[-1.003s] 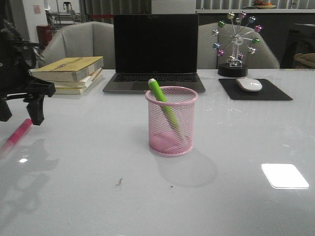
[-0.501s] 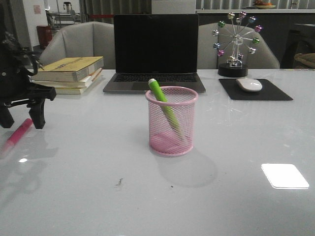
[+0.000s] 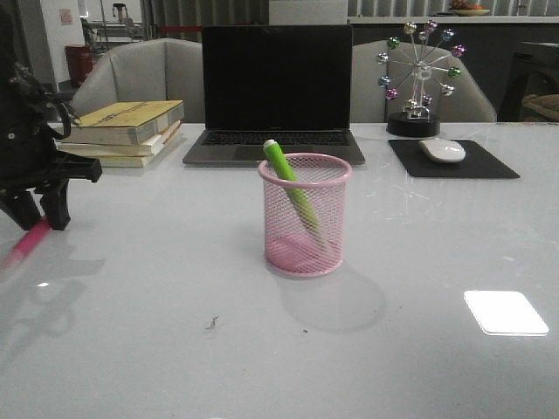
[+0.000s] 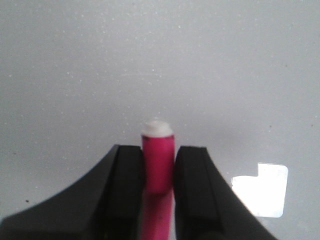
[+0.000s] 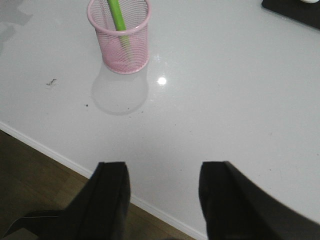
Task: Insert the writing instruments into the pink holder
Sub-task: 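Lower the left gripper onto the pink marker and close on it, then lift the pink marker upright and carry it above the holder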
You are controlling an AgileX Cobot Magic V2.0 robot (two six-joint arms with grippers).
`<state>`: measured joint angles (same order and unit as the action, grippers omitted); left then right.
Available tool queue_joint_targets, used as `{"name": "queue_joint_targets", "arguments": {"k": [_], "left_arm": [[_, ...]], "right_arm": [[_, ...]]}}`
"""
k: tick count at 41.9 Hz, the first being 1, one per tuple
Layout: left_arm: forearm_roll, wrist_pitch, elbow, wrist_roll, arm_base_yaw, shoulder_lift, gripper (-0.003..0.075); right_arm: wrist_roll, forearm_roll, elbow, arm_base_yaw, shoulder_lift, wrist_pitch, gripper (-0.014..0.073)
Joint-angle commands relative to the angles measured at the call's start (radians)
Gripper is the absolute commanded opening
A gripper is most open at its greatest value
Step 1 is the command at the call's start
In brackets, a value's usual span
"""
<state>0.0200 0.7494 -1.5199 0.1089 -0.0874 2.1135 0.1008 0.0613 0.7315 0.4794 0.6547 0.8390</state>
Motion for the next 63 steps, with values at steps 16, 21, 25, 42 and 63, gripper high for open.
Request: {"name": "queue_joint_targets", "arguments": {"k": [16, 21, 25, 42, 63], "left_arm": [[0.020, -0.235, 0.167, -0.003, -0.066, -0.301, 0.0091], [0.020, -0.447, 0.344, -0.003, -0.126, -0.468, 0.0091], [0.020, -0.662, 0.487, -0.003, -0.184, -0.597, 0.0091], [0.020, -1.397, 0.752, -0.003, -0.466, -0.730, 0.0091], [0.023, -1.844, 0.652, 0.001, -0.596, -0.410, 0.0091]], "right_arm": [[-0.003, 0.004, 0.027, 0.001, -0.003, -0.063, 0.0442], [-0.003, 0.004, 0.027, 0.001, -0.003, -0.063, 0.0442], [-0.003, 0.004, 0.027, 0.001, -0.003, -0.063, 0.0442], [-0.003, 0.004, 0.027, 0.001, -0.003, -0.063, 0.0442], [-0.003, 0.004, 0.027, 0.001, -0.003, -0.063, 0.0442]]}}
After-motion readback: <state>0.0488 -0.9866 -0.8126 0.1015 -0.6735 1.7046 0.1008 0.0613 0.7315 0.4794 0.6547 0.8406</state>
